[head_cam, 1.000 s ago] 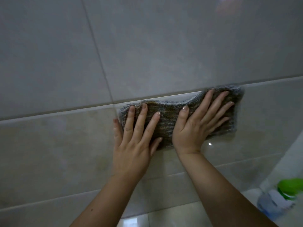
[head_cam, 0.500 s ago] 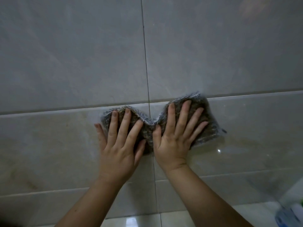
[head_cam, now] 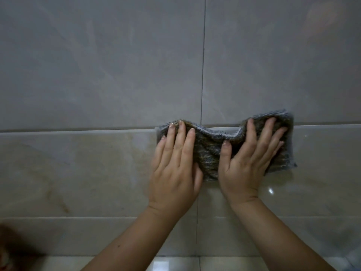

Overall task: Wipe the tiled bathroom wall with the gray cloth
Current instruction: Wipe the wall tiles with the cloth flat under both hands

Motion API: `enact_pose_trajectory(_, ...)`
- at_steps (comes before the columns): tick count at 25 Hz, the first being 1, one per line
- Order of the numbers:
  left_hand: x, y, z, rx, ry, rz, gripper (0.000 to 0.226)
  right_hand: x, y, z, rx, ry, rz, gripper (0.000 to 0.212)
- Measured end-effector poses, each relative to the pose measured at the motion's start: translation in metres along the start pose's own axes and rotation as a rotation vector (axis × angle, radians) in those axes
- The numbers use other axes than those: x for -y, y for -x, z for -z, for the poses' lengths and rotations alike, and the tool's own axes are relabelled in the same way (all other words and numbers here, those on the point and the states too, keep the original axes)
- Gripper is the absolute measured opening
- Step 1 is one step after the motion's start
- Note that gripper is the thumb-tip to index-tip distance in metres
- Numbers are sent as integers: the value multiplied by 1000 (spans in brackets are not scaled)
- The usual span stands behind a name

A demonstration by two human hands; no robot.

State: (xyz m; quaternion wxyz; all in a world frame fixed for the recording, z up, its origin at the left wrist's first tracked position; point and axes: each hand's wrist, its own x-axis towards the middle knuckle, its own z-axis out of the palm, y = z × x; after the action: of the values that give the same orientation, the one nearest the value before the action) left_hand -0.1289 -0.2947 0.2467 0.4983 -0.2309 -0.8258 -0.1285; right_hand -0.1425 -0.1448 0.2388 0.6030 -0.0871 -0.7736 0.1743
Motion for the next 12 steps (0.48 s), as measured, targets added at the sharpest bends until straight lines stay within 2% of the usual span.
enact_pose_trajectory(5,-5,3,-17,80,13,34,77,-7,2,6,53,12,25,58)
enact_pose_trajectory(9,-3,-8,-23,-13,47,61,64,-5,-6,3,25,41,-2,62)
enact_pose_trajectory(12,7,-16,-31,-51,-22,48,59,10,-12,-9,-23,89,-66,66)
